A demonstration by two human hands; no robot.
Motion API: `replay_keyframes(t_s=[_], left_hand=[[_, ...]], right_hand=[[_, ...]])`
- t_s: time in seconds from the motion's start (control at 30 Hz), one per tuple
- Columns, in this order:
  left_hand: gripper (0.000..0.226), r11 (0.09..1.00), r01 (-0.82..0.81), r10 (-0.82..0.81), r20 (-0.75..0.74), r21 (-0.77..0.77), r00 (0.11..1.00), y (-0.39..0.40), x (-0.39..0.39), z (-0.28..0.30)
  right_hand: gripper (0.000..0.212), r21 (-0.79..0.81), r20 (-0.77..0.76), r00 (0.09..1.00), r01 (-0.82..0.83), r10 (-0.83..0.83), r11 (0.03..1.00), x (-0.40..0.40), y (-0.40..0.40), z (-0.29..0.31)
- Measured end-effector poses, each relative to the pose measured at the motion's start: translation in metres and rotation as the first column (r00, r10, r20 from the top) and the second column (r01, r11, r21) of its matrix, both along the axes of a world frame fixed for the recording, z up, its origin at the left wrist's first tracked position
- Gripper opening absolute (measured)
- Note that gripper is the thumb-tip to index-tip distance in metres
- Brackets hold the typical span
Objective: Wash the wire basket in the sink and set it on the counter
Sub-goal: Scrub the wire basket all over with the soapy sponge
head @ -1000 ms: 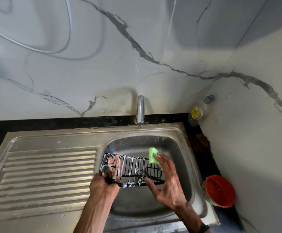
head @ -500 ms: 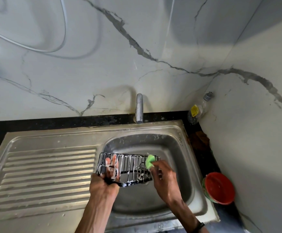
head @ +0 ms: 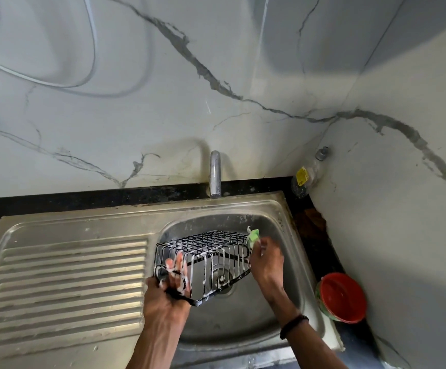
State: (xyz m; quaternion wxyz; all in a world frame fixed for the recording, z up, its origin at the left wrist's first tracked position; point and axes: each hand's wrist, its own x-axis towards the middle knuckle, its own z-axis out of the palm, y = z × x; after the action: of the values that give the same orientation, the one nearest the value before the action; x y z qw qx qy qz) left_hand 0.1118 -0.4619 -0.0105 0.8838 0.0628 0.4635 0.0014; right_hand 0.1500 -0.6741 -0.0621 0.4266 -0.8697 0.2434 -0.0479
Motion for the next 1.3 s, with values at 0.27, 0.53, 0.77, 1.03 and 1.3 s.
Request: replay_keyframes(t_s=[0.27,0.53,0.77,1.03,1.3], left_hand=[[0.033,1.0,-0.001,0.001,0.005,0.004,1.0,0.008,0.002,-0.004],[0.045,0.984,0.156,-0.159,0.029,0.081,0.987,0.005,-0.01,-0.01],[0.046,0.912,0.319,-0.341,0.044,0.256,0.939,0.015,-0.01,-0.015],[0.06,0.671,0.495,-0.618,0.048,0.552,0.785,0.032,-0.013,-0.005],[0.072,-0.034,0.393,-0.915,-0.187,0.919,0.358,0.025,-0.007,0.006]], right_hand=[[0.009,0.114,0.081,0.996,-0.038,0.028,0.993,-0.042,0.023,0.004],[0.017,0.221,-0.186,0.982,0.087,-0.045,0.972,-0.005,-0.028,-0.002],[0.022,0.498,-0.283,0.943,0.298,-0.172,0.814,0.026,-0.037,-0.014],[0.027,0.464,-0.352,0.905,0.389,-0.238,0.796,0.051,-0.044,-0.034],[0.033,0.621,-0.349,0.93,0.137,0.116,0.771,0.047,-0.042,-0.045]])
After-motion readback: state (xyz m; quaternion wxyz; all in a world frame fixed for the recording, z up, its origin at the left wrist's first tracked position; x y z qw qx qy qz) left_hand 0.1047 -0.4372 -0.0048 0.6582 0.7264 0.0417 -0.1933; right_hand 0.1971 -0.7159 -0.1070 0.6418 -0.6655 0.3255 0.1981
